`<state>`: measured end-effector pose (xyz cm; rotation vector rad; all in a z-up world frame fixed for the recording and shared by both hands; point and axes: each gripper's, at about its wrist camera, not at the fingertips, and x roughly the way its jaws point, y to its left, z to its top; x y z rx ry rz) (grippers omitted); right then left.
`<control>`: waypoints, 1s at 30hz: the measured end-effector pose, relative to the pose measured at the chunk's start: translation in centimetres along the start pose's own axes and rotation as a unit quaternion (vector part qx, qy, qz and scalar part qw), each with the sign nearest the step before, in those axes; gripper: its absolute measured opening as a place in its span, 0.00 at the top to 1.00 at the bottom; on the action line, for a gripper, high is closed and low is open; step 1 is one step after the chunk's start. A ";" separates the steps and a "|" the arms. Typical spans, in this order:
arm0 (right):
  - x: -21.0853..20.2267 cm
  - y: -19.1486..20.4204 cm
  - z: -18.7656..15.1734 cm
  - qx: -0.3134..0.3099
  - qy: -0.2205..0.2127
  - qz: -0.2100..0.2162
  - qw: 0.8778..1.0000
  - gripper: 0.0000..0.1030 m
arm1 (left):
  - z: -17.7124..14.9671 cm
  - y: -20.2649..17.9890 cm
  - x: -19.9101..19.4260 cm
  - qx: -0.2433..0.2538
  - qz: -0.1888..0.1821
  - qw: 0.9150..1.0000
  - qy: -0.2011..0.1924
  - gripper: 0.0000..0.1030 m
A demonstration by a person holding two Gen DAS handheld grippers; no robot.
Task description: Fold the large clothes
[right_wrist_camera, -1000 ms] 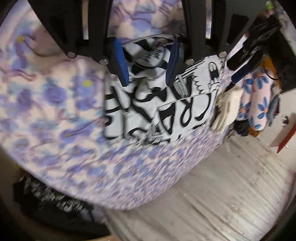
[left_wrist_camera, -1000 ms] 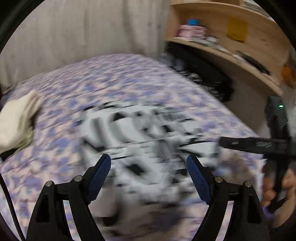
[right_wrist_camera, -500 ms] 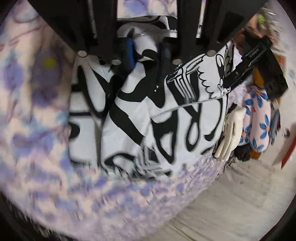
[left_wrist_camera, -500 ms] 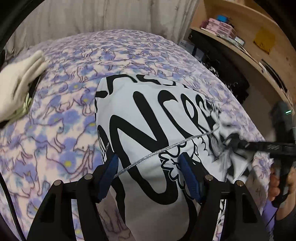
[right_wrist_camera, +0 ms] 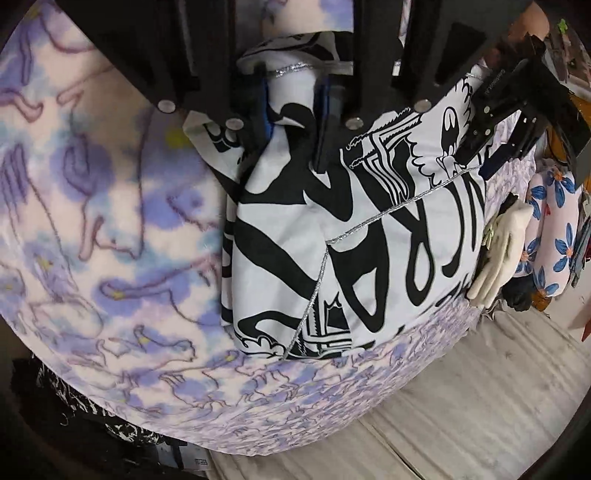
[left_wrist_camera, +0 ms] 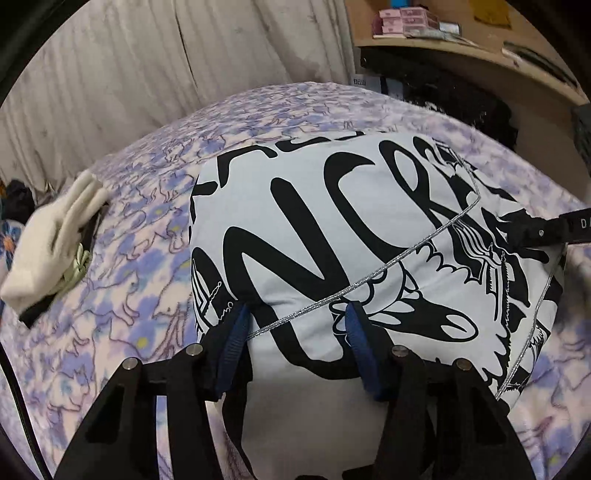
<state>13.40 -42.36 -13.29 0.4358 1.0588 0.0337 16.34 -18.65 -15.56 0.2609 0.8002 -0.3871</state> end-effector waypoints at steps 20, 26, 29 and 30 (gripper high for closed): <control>5.5 -2.1 11.9 0.048 0.012 0.023 0.999 0.45 | 10.6 6.2 5.0 -0.128 -0.031 0.988 0.084 0.30; 5.5 0.1 12.1 -0.029 -0.006 -0.029 0.999 0.87 | 10.6 6.0 8.1 -0.118 0.015 0.989 0.092 0.30; 5.3 -0.4 11.6 -0.023 -0.024 -0.044 0.998 0.89 | 10.0 6.3 8.4 -0.120 0.015 0.990 0.078 0.27; 6.6 -1.2 11.1 -0.012 -0.005 -0.072 0.997 0.91 | 9.7 6.4 8.8 -0.123 0.014 0.989 0.077 0.24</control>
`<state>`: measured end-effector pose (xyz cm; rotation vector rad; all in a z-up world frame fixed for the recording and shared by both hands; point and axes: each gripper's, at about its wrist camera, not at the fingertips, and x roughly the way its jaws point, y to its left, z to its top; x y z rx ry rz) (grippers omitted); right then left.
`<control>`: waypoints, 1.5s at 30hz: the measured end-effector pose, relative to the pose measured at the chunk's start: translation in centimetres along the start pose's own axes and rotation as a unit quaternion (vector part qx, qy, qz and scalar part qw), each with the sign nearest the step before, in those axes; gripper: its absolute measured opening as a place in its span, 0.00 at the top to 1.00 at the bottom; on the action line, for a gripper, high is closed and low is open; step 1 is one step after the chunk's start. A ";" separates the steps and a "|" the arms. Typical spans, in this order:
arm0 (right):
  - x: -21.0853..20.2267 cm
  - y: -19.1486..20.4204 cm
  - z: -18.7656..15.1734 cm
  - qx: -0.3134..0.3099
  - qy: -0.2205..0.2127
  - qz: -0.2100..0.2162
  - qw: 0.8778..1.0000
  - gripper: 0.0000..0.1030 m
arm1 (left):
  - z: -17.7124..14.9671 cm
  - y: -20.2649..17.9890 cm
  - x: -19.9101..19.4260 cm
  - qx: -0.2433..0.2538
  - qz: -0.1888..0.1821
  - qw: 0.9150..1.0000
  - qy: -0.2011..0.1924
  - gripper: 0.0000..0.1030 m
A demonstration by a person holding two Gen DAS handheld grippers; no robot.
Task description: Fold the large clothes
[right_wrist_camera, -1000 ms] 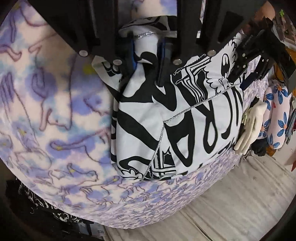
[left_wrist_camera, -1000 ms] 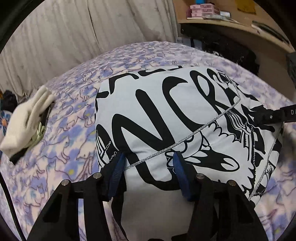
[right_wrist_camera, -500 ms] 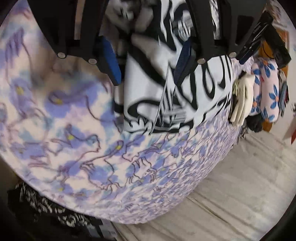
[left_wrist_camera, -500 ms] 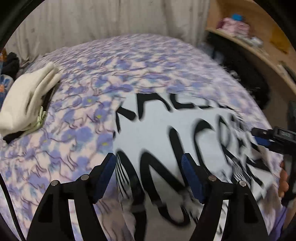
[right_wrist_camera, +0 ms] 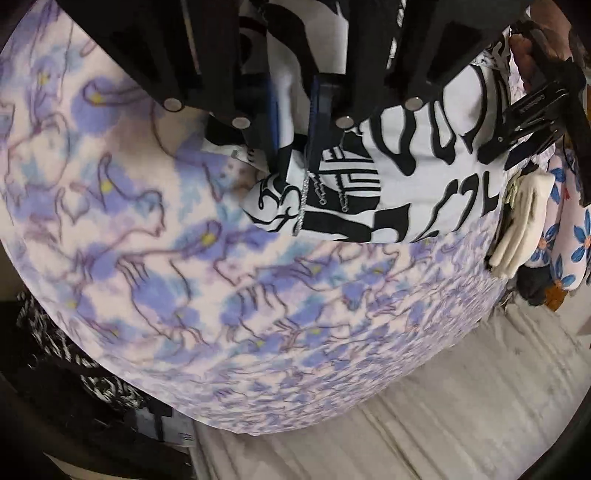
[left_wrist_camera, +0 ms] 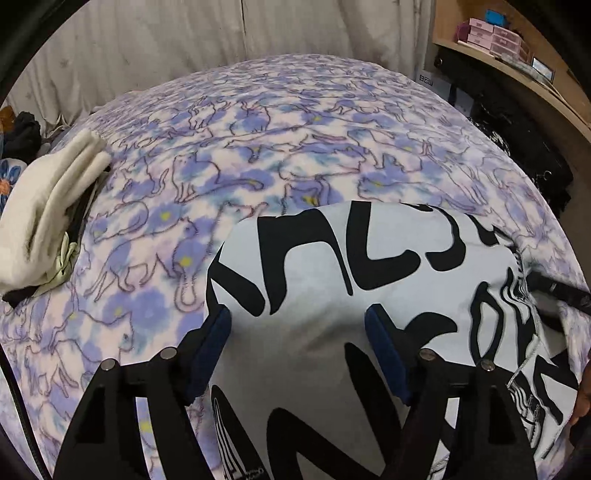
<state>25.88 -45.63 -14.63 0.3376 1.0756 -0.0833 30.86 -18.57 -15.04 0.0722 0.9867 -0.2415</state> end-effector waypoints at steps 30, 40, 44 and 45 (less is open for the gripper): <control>-6.9 9.4 -11.6 -0.148 -0.002 0.048 0.988 0.74 | -13.6 0.8 -9.1 -0.054 -0.037 0.998 0.015 0.23; -9.4 4.6 -12.7 -0.100 -0.043 0.018 0.994 0.79 | -14.5 2.5 -8.6 -0.109 -0.070 0.991 0.016 0.20; -9.4 5.0 -12.9 -0.104 -0.046 0.006 0.994 0.77 | -14.4 2.5 -8.9 -0.109 -0.063 0.992 0.013 0.20; -9.4 5.0 -12.9 -0.100 -0.046 0.005 0.994 0.77 | -14.4 2.6 -9.0 -0.113 -0.065 0.991 0.013 0.20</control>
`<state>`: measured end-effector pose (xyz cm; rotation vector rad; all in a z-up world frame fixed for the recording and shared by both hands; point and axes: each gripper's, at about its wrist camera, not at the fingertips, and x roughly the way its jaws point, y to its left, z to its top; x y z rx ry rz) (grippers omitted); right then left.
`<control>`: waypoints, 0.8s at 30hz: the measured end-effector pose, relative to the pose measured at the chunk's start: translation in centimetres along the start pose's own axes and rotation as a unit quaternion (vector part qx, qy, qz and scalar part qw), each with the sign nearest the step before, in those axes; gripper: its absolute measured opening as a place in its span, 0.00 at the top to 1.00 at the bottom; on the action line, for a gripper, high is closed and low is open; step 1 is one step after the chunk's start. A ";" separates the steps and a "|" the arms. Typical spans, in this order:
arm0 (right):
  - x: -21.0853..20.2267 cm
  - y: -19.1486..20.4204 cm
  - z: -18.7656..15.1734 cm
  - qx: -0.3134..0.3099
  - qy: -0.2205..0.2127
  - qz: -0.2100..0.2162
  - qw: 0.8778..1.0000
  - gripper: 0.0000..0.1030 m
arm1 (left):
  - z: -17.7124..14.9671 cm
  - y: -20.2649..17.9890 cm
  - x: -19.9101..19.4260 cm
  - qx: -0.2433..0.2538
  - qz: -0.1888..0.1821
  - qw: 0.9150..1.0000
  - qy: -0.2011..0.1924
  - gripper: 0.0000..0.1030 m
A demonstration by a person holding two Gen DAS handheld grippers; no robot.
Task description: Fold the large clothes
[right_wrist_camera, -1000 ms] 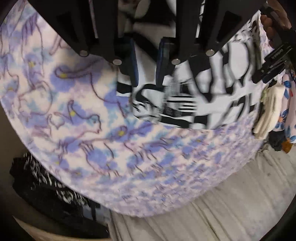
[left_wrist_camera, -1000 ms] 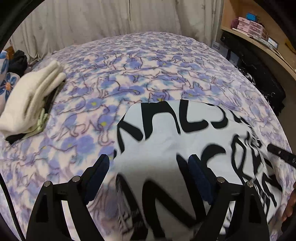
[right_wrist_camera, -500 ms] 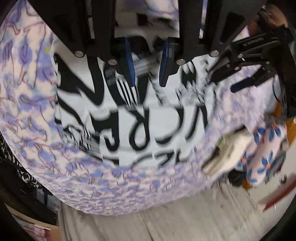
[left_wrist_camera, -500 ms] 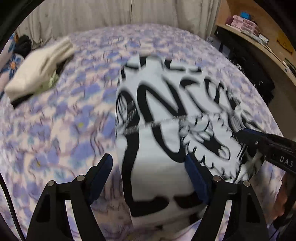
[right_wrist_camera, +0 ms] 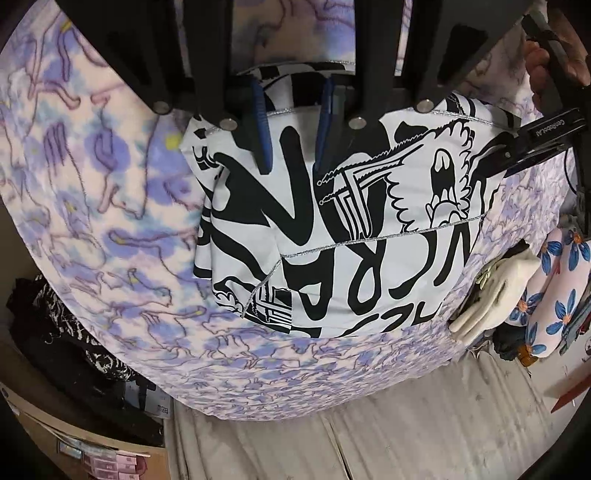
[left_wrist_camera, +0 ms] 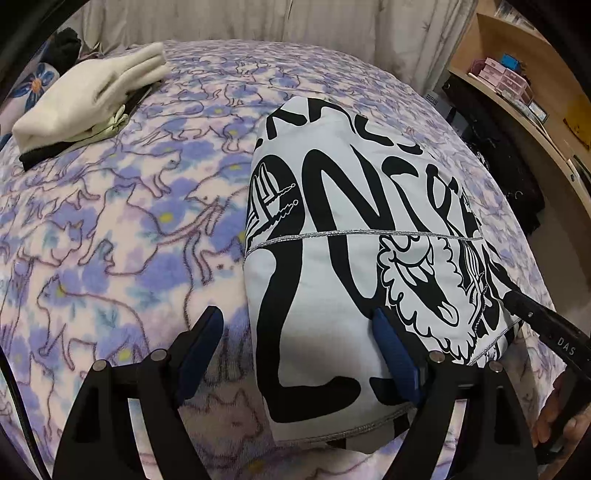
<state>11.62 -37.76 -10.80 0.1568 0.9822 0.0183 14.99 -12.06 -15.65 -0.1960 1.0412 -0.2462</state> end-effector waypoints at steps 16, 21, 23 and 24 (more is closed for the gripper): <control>-3.2 0.6 -0.9 0.040 0.017 0.030 0.999 0.61 | -0.2 0.1 -5.9 -0.009 0.015 0.999 -0.036 0.19; -4.9 1.0 -1.3 0.036 0.017 0.023 0.999 0.44 | -0.1 -0.1 -8.8 0.000 0.014 0.998 -0.060 0.17; -5.5 1.0 -1.0 0.031 0.014 0.019 0.999 0.37 | 0.3 -0.1 -9.7 0.006 -0.004 0.998 -0.060 0.17; -5.8 1.1 -0.8 0.025 0.016 0.014 0.999 0.34 | 0.5 -0.1 -10.0 0.010 -0.014 0.998 -0.054 0.17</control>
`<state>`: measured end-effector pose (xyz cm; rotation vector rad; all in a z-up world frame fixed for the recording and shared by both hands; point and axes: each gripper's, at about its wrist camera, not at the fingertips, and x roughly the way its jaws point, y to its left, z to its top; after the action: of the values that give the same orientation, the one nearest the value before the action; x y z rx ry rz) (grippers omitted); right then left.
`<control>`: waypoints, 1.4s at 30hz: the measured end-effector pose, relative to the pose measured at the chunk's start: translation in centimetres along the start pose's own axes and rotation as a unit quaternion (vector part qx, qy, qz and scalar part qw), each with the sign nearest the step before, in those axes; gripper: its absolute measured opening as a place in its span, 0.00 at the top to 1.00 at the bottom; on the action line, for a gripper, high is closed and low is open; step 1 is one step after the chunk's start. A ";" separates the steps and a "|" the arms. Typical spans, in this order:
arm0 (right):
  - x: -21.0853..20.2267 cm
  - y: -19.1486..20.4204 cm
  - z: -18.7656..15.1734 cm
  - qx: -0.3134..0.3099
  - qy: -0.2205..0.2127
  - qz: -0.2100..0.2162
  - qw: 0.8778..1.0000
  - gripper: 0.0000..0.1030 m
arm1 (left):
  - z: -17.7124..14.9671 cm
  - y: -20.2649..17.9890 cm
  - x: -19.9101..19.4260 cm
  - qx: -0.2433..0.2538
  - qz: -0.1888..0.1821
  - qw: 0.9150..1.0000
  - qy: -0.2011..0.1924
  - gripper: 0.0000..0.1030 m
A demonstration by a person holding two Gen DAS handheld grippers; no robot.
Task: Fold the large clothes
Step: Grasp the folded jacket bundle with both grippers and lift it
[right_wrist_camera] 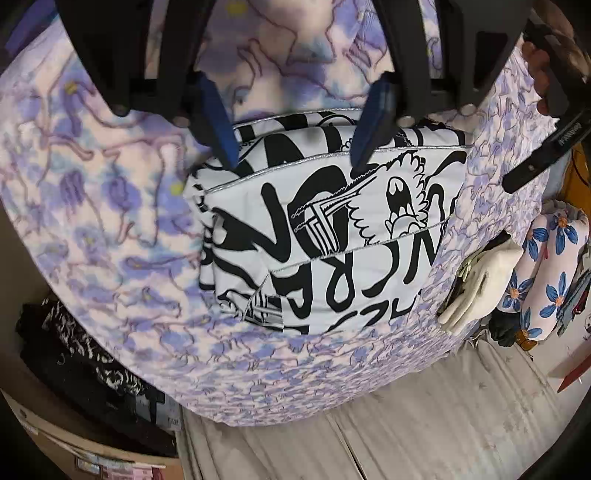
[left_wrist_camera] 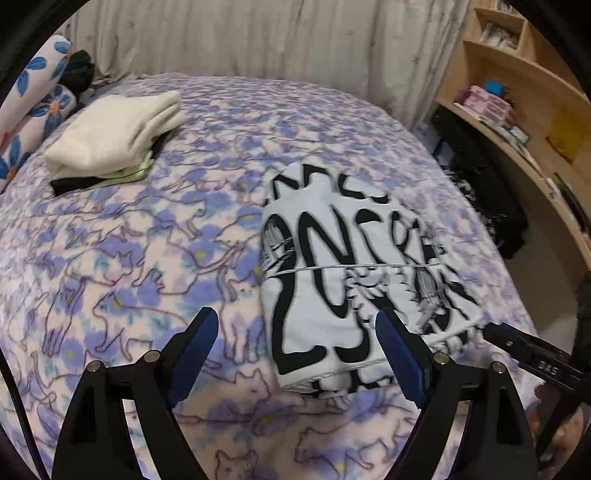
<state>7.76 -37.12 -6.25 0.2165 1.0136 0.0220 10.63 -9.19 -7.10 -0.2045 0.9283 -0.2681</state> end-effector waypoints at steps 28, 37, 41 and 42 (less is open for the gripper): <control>14.1 -10.4 6.8 0.106 0.154 0.153 0.970 0.18 | 4.3 3.0 17.0 -0.078 -0.129 0.971 0.183 0.06; 17.3 -8.4 8.2 0.088 0.139 0.238 0.957 0.16 | 3.9 2.4 20.2 -0.071 -0.167 0.961 0.210 0.00; 18.2 -8.2 8.5 0.087 0.141 0.246 0.955 0.16 | 4.2 2.3 21.0 -0.063 -0.172 0.959 0.214 0.00; 18.1 -8.2 8.4 0.085 0.139 0.244 0.956 0.18 | 4.2 2.2 21.0 -0.060 -0.172 0.960 0.212 0.00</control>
<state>23.78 -44.39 -18.70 0.6314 1.2219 0.4257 26.32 -13.41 -21.20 -0.4342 1.3356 -0.5936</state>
